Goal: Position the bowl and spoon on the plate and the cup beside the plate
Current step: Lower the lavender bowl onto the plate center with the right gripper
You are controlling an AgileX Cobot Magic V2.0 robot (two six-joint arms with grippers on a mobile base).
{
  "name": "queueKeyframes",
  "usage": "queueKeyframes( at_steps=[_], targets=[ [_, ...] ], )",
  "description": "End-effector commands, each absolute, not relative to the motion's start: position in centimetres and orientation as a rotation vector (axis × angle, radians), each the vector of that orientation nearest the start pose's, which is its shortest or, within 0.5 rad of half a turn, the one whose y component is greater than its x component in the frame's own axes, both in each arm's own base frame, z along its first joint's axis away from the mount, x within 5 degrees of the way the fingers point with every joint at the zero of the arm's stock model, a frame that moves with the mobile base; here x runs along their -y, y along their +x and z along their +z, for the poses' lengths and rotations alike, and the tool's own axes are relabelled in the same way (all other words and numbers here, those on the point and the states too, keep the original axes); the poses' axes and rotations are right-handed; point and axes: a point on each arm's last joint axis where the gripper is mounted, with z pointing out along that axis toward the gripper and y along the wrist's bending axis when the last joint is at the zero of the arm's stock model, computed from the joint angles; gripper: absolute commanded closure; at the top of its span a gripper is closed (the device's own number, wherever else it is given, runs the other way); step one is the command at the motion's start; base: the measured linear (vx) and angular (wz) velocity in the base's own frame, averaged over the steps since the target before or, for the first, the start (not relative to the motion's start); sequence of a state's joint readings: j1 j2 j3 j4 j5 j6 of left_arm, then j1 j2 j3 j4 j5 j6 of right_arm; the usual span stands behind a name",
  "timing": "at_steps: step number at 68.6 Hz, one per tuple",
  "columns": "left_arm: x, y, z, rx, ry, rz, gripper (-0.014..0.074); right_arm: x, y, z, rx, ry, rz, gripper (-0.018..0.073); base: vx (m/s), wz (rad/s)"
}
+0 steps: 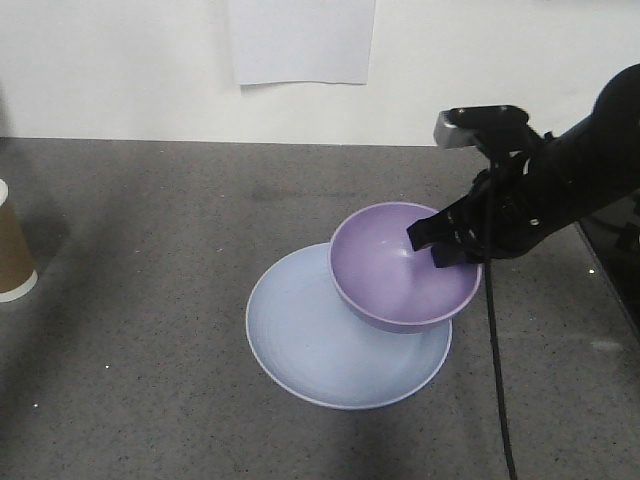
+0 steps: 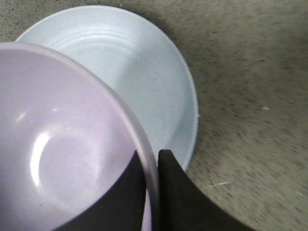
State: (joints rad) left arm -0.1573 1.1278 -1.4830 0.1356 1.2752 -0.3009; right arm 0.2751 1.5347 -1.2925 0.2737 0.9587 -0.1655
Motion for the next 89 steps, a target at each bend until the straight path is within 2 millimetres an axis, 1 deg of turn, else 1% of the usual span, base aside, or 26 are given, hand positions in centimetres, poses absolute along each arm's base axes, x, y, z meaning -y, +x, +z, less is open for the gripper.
queueKeyframes(
  at_steps=[1,9,18,28,42,56,62,72,79,89],
  targets=[
    [1.8,18.6,46.7,-2.318,-0.175,-0.053,0.0603,-11.3,31.6,31.4,-2.550,-0.400,0.447,0.0564,0.00,0.00],
    [1.8,18.6,46.7,-2.318,-0.175,-0.053,0.0603,-11.9,32.9,29.5,-2.584,-0.381,0.482,0.0564,0.00,0.00],
    [1.8,18.6,46.7,-2.318,-0.175,-0.053,0.0603,-12.3,33.8,27.5,-2.633,-0.387,0.503,0.0564,0.00,0.00],
    [1.8,18.6,46.7,-2.318,-0.175,-0.053,0.0603,-12.6,34.5,26.1,-2.659,-0.379,0.512,0.0564,0.00,0.00],
    [1.8,18.6,46.7,-2.318,-0.175,-0.053,0.0603,-12.7,34.8,25.1,-2.689,-0.373,0.517,0.0564,0.00,0.00],
    [1.8,18.6,46.7,-2.318,-0.175,-0.053,0.0603,-12.7,34.9,25.0,-2.692,-0.372,0.518,0.0560,0.00,0.00],
    [1.8,18.6,46.7,-2.318,-0.175,-0.053,0.0603,-12.7,34.9,25.0,-2.693,-0.374,0.515,0.0545,0.00,0.00],
    [1.8,18.6,46.7,-2.318,-0.175,-0.053,0.0603,-12.7,34.8,24.9,-2.694,-0.375,0.514,0.0473,0.00,0.00],
    [1.8,18.6,46.7,-2.318,-0.175,-0.054,0.0603,-12.7,34.8,24.9,-2.698,-0.376,0.516,0.0387,0.00,0.00],
    [1.8,18.6,46.7,-2.318,-0.175,-0.054,0.0603,-12.7,34.7,25.1,-2.698,-0.371,0.517,0.0239,0.00,0.00]
  ],
)
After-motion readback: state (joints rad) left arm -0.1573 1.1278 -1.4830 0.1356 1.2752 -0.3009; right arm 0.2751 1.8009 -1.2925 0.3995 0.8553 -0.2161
